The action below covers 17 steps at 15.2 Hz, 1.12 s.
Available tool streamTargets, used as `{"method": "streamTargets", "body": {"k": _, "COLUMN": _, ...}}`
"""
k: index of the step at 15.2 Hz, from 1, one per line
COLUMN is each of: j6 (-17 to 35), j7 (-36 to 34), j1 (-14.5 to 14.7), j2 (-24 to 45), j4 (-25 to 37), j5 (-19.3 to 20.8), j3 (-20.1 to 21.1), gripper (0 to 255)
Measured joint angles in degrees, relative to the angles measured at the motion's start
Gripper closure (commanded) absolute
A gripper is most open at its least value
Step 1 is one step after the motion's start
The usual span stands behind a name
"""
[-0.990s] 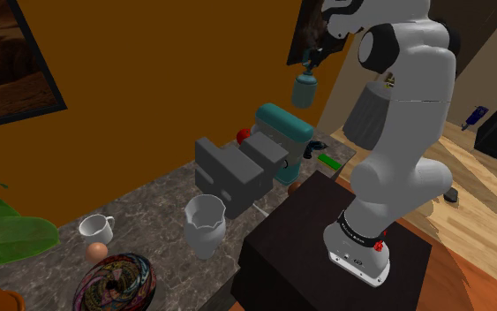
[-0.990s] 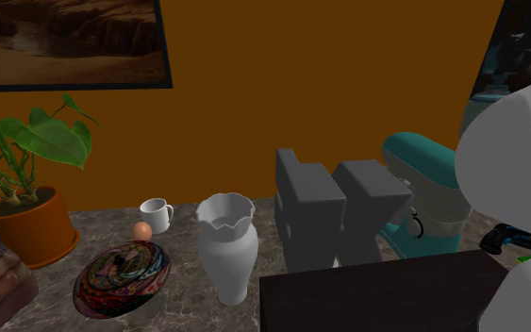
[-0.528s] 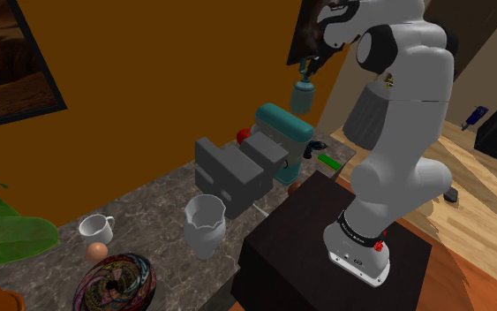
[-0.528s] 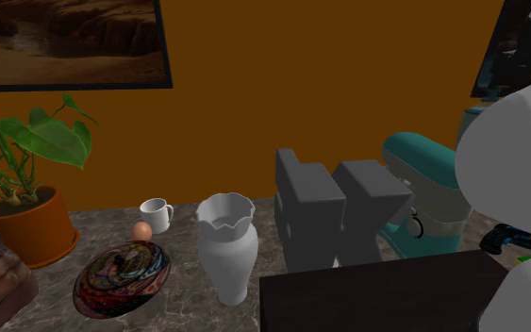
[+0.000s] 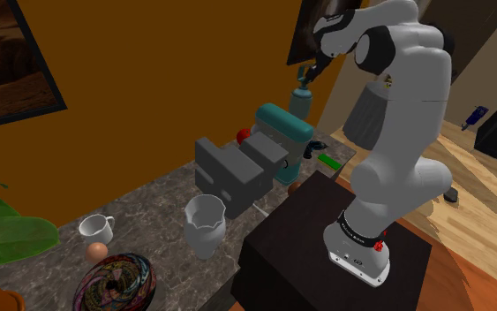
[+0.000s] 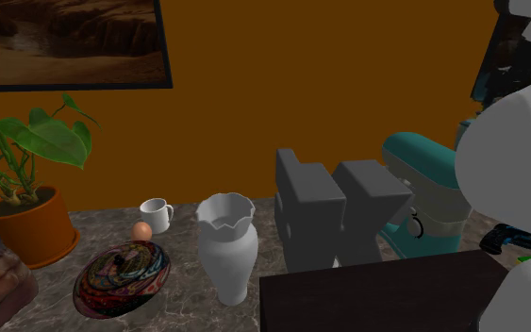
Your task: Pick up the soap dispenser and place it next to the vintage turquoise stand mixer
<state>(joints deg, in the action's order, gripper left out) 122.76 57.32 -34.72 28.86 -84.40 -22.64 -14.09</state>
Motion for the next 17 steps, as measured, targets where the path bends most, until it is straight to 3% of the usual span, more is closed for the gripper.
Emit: {"method": "streamTargets", "body": {"k": 17, "j6": 9.95, "j7": 3.83, "j1": -0.5, "j2": 4.88, "j4": -5.49, "j5": -3.16, "j3": 1.68, "gripper": 255}}
